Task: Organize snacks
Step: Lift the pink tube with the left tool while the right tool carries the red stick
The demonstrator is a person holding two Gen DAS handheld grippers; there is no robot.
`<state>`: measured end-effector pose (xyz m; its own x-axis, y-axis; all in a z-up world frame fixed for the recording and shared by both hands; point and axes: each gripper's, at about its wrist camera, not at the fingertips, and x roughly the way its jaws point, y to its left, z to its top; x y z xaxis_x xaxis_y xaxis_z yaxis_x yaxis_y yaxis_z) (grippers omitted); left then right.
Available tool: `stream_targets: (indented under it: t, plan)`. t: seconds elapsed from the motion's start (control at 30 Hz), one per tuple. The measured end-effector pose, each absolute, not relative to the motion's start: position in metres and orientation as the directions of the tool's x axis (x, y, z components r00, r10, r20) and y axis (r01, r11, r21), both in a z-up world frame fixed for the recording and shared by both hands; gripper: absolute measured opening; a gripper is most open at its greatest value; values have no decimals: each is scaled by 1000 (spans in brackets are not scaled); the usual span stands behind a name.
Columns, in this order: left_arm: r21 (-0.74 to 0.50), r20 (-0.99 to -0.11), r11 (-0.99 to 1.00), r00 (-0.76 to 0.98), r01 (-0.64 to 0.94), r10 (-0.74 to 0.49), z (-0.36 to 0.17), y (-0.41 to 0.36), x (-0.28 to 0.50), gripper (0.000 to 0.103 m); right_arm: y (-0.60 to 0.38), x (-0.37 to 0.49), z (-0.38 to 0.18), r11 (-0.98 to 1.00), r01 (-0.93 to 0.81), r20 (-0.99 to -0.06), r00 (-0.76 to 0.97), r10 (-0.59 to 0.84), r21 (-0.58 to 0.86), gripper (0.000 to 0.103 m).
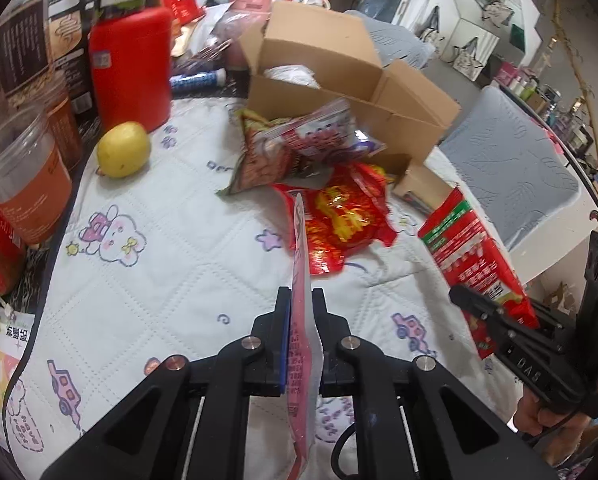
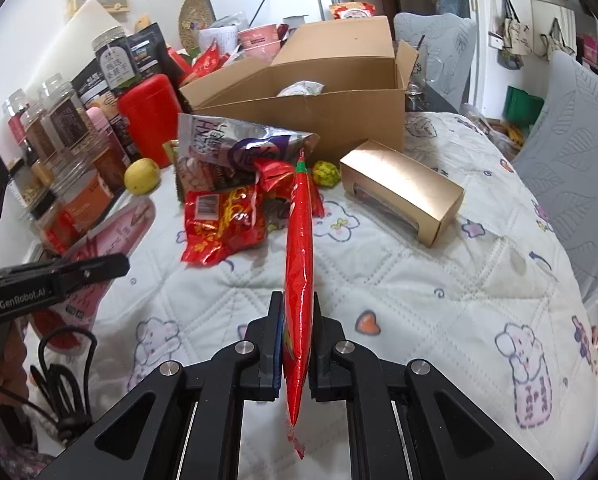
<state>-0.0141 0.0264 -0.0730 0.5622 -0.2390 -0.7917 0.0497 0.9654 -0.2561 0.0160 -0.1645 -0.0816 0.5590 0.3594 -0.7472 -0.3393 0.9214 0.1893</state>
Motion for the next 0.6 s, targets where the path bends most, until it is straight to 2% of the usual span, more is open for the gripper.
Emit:
stream_targets:
  t: [0.6]
  plan:
    - [-268, -720, 941, 605, 209, -339, -36, -14, -26, 9, -174, -22, -56, 913, -360, -697, 605, 385, 191, 10]
